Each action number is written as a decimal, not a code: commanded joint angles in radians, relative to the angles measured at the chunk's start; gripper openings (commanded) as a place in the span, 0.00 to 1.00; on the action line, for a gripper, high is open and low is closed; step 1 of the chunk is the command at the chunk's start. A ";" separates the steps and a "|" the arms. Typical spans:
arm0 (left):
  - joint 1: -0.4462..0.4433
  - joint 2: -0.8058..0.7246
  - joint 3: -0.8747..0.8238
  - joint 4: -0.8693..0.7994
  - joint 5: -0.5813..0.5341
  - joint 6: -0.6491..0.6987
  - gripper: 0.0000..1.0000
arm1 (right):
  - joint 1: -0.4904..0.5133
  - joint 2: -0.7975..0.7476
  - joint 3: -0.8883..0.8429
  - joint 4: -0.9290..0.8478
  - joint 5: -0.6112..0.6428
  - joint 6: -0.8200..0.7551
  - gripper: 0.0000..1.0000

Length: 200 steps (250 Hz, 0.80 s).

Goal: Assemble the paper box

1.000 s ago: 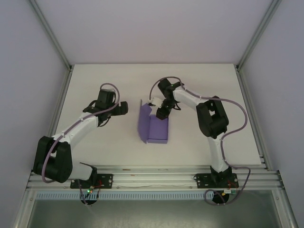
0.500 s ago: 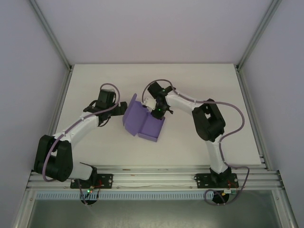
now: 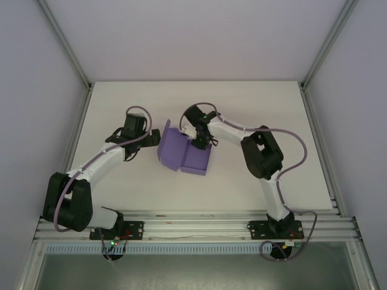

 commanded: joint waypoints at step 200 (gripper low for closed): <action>0.114 -0.222 0.032 0.029 0.021 -0.053 1.00 | -0.016 -0.608 -0.516 0.627 -0.050 0.306 0.00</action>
